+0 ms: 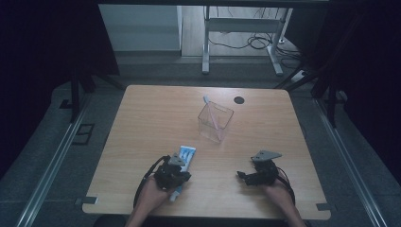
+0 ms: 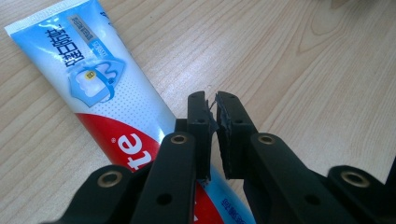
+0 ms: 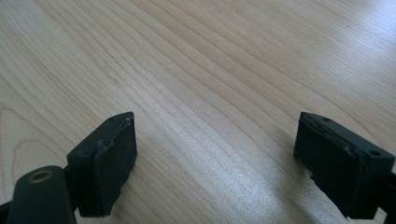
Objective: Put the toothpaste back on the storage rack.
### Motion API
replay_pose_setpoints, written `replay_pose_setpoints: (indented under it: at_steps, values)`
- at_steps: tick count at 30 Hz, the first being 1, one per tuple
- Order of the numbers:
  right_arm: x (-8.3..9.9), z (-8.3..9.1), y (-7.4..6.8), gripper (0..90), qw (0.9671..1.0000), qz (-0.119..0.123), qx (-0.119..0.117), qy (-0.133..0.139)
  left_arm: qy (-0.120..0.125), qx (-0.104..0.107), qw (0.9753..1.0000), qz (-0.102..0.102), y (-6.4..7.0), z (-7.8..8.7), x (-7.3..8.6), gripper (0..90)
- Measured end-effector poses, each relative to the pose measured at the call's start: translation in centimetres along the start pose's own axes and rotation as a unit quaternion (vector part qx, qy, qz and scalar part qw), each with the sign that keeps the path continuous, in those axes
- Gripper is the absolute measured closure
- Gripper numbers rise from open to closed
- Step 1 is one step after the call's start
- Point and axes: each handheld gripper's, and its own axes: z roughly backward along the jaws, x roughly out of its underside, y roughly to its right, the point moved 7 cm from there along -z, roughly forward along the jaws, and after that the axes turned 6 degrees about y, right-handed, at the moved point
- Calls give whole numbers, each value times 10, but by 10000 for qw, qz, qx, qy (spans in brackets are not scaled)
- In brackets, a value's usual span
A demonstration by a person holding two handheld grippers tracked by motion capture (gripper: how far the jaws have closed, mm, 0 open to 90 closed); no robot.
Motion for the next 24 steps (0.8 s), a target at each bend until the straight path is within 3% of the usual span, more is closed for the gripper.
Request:
replay_pose_setpoints:
  at_steps: [13, 24]
  values:
    - [0, 0, 0, 129, 10000, 1, 2, 2, -142, -115, 9998, -30, -5, 7, 5, 836]
    - [0, 0, 0, 129, 10000, 2, 2, 5, -167, -263, 9995, 17, -17, 15, 11, 830]
